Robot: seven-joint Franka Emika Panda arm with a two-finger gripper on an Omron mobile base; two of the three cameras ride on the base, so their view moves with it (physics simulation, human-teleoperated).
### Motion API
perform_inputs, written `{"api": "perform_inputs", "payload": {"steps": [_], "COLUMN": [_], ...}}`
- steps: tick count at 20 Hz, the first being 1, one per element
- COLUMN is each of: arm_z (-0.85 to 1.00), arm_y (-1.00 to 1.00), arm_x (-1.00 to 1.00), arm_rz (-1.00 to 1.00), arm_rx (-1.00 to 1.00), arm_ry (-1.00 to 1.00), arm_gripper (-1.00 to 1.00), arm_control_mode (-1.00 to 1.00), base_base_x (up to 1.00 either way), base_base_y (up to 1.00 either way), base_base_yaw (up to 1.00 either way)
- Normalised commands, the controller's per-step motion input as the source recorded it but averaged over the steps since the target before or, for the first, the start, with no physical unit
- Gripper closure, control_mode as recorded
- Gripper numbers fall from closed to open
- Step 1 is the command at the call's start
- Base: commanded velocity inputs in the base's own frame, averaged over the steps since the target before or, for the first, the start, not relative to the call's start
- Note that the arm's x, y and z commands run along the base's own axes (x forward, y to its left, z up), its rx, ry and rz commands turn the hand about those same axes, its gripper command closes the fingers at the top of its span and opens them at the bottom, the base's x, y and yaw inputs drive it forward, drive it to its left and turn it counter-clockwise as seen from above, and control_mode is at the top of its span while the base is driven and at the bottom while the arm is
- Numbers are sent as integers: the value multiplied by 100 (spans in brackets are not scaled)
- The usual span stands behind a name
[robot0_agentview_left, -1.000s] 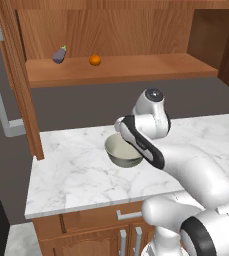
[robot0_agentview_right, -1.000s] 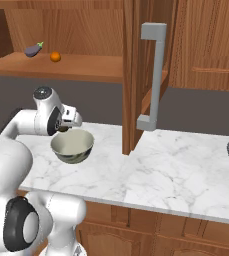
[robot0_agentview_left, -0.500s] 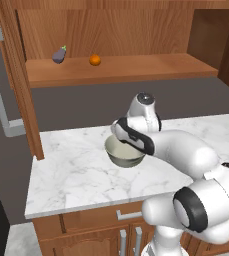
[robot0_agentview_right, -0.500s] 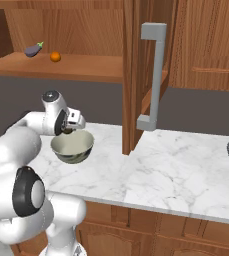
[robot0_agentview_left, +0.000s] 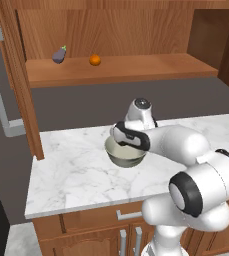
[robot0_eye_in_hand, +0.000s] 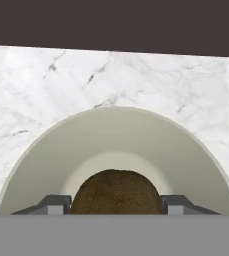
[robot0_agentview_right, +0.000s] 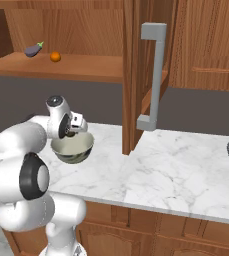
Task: Open the cabinet. Pick the kiwi and tangerine from the cabinet and place them into the bowl. Then close the cabinet.
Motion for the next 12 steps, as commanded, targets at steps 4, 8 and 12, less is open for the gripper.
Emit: {"api": "perform_inputs", "payload": {"steps": [4,8,12], "arm_z": [-30,-33,-28], "arm_y": [0,0,0], "arm_x": [0,0,0], "arm_rz": [0,0,0], "arm_rx": [-3,-4,0], "arm_ry": [0,0,0], "arm_gripper": [100,100,100], "arm_control_mode": [-100,-100,-100], "base_base_x": [0,0,0], "base_base_y": [0,0,0], "base_base_yaw": [0,0,0]}}
